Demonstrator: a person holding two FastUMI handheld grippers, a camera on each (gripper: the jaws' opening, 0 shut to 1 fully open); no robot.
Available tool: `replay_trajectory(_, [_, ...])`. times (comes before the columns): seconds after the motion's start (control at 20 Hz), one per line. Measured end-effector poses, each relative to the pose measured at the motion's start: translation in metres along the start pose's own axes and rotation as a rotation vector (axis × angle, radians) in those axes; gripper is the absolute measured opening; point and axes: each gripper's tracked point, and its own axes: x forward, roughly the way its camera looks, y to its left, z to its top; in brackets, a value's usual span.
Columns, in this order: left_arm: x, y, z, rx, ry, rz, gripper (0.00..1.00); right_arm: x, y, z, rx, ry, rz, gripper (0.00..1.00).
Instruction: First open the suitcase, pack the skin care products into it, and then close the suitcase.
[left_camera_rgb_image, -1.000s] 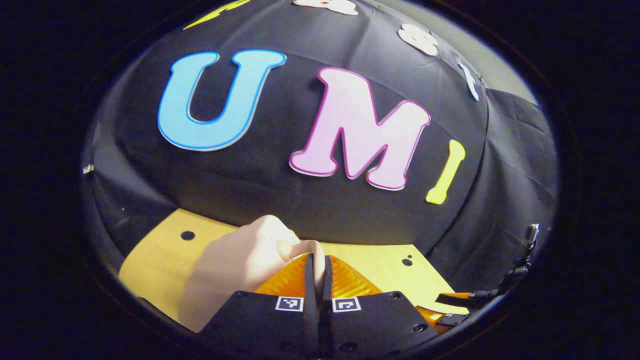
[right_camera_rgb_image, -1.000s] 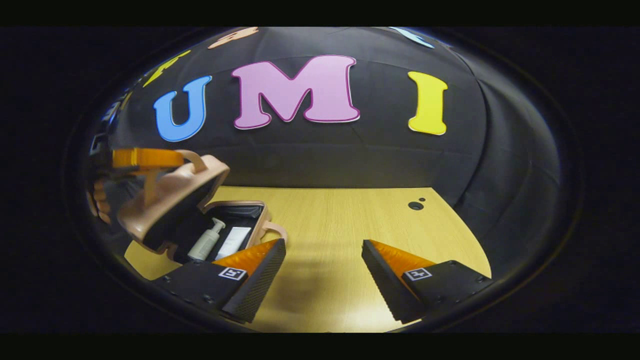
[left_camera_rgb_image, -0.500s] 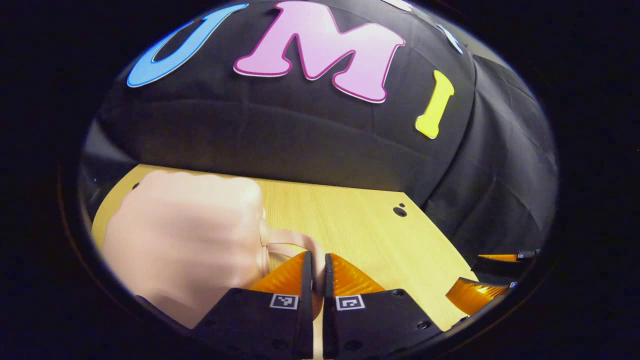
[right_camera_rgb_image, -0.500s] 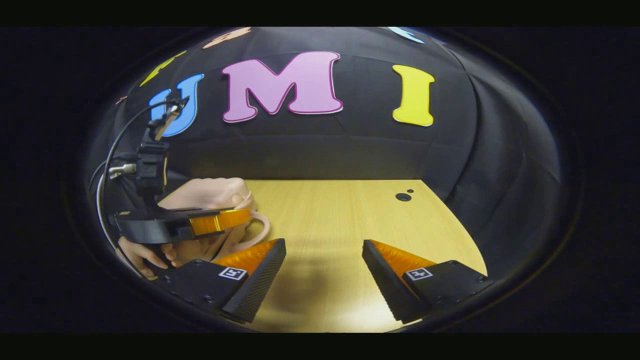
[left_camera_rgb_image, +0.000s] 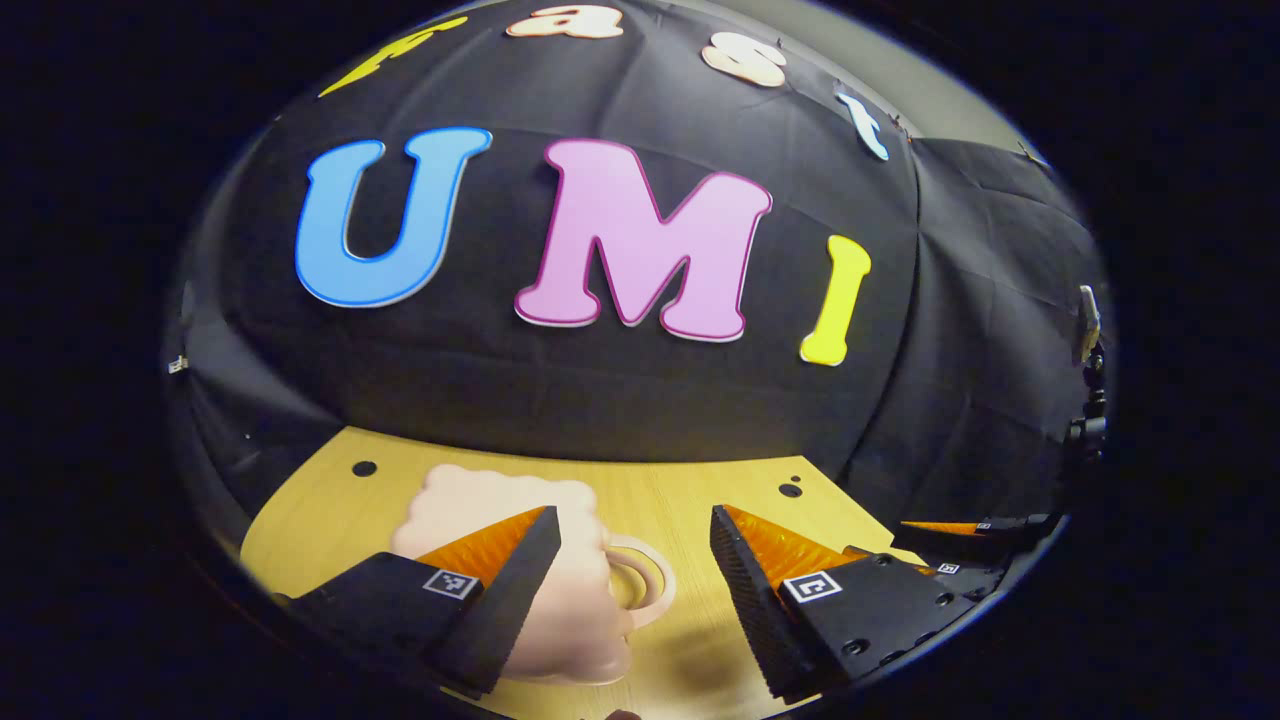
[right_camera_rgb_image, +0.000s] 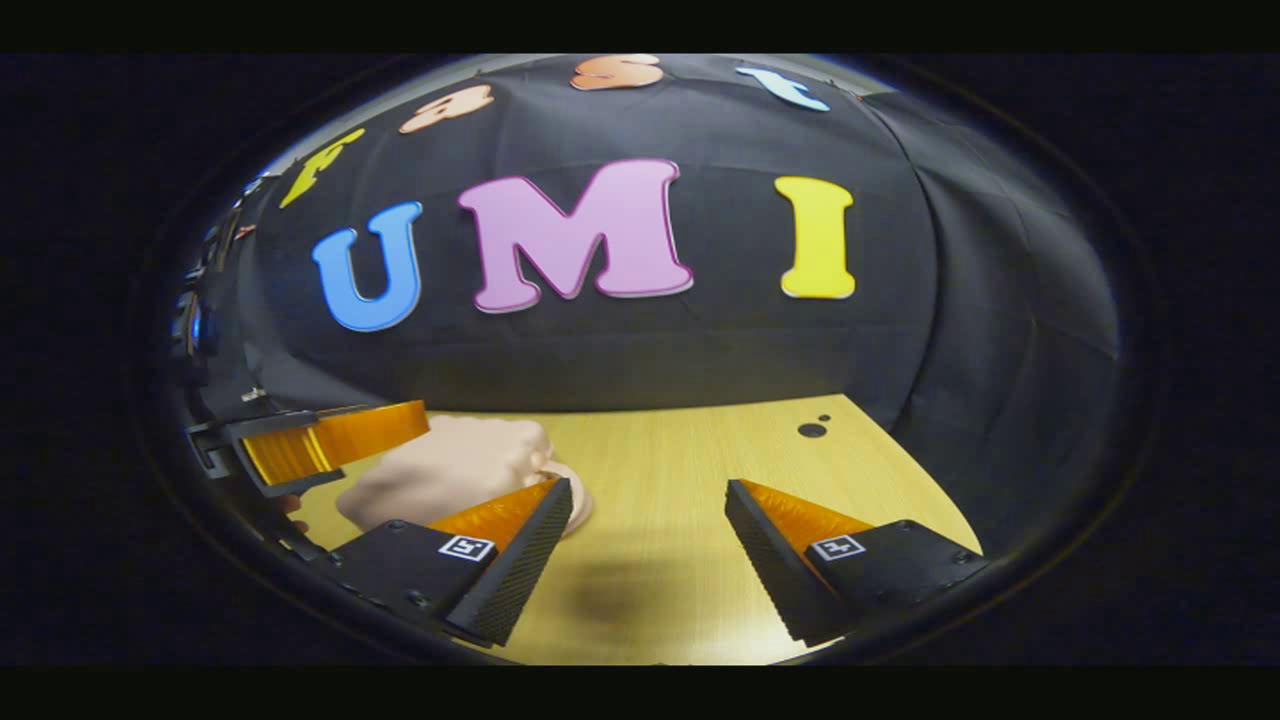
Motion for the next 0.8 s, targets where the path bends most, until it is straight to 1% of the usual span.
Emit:
replay_trajectory(0.05, [-0.03,0.009,0.017,0.003,-0.052,0.027,0.96,-0.013,0.009,0.012,-0.008,-0.029,0.015,0.98])
replay_trajectory(0.15, [-0.072,0.023,0.035,0.016,-0.109,0.075,0.96,-0.037,0.027,0.037,-0.018,-0.091,0.048,0.98])
replay_trajectory(0.25, [-0.108,0.03,0.042,0.01,-0.139,0.099,0.96,-0.062,0.044,0.054,-0.036,-0.142,0.074,0.98])
replay_trajectory(0.35, [-0.136,0.035,0.038,-0.005,-0.144,0.108,0.96,-0.088,0.059,0.067,-0.056,-0.192,0.097,0.98])
replay_trajectory(0.5, [-0.169,0.042,0.028,-0.013,-0.143,0.12,0.96,-0.12,0.075,0.076,-0.083,-0.247,0.119,0.98])
replay_trajectory(0.65, [-0.191,0.044,0.026,-0.003,-0.153,0.11,0.96,-0.144,0.076,0.082,-0.083,-0.288,0.103,0.98])
replay_trajectory(0.8, [-0.206,0.05,0.028,0.01,-0.158,0.126,0.96,-0.16,0.074,0.085,-0.069,-0.303,0.09,0.98])
